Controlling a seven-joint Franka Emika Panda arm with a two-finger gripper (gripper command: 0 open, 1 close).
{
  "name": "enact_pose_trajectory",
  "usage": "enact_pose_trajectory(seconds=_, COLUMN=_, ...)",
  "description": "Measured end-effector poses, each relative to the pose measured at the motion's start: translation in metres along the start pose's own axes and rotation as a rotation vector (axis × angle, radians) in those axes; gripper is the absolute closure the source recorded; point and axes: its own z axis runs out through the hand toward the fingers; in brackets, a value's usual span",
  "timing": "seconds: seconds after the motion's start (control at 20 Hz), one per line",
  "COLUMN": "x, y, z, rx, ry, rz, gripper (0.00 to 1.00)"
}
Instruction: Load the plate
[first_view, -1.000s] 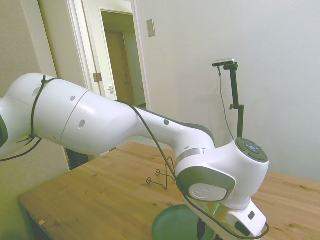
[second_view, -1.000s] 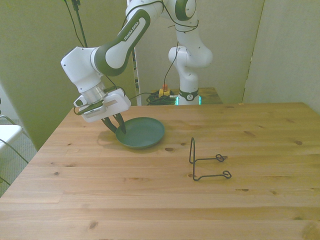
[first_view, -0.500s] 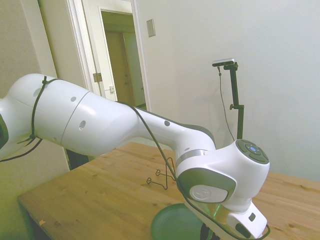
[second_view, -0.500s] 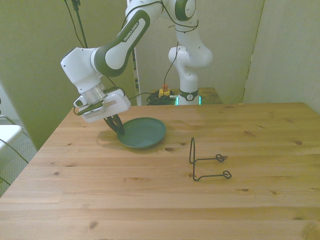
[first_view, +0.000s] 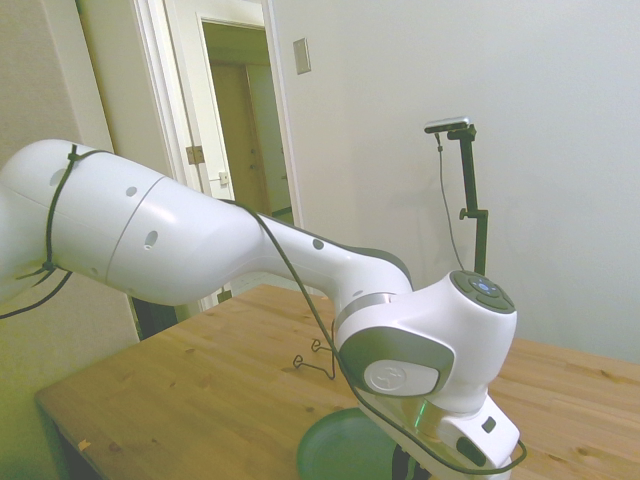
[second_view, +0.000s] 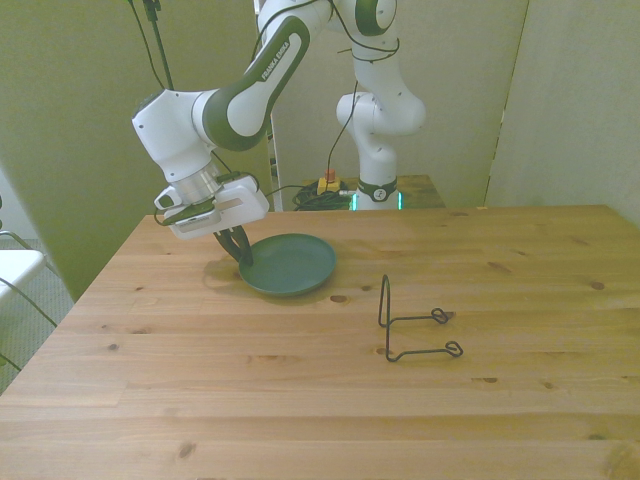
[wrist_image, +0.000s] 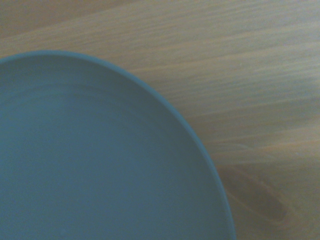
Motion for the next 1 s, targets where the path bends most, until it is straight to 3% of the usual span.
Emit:
enact_pose_trajectory(seconds=0.45, x=-0.046, y=-0.043, z=-0.049, rx=-0.033, ry=0.069, rz=-0.007, gripper=1.0)
enact_pose_trajectory(seconds=1.0, x=-0.146, y=-0.142, z=-0.111, rx=-0.047, ry=0.129, rz=-0.035, gripper=1.0)
